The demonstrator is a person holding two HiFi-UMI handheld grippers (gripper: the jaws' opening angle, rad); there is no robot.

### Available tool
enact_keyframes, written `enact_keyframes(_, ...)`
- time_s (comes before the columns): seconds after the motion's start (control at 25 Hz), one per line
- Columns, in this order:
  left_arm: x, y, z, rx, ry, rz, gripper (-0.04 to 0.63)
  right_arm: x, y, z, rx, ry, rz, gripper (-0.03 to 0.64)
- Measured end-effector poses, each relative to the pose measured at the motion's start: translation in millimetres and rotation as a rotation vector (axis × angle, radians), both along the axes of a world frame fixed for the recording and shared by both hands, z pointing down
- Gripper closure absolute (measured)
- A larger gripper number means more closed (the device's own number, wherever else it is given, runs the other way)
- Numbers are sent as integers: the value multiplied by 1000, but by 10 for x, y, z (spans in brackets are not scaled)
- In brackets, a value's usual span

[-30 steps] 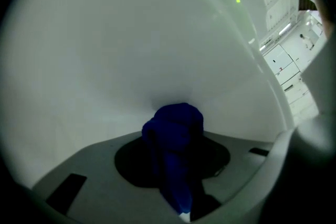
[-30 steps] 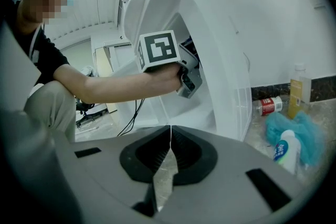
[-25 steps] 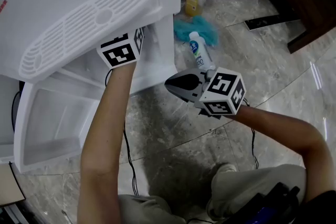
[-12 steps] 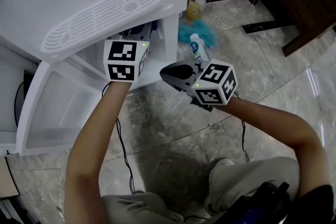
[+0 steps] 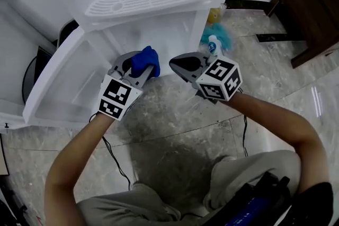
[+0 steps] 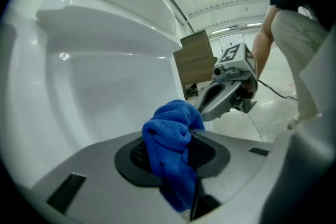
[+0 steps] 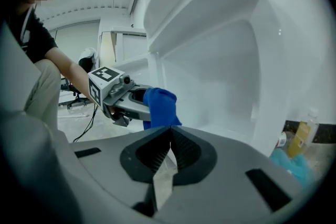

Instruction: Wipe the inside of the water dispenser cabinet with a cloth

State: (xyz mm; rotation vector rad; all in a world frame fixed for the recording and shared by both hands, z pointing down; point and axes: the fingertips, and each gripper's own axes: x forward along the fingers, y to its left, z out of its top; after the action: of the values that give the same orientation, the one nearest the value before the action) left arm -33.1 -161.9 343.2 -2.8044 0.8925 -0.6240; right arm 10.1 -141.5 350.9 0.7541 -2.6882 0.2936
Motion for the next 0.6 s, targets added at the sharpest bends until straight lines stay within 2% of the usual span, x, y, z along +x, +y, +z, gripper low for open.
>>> enact_keyframes(0.28,-391,336,277,-77,-50,12,466,-455,145,-37,31,19,-119,618)
enact_keyframes(0.6,-421,431,296,-95,-46,20,466,-583,204,-46,23,18,-156,618)
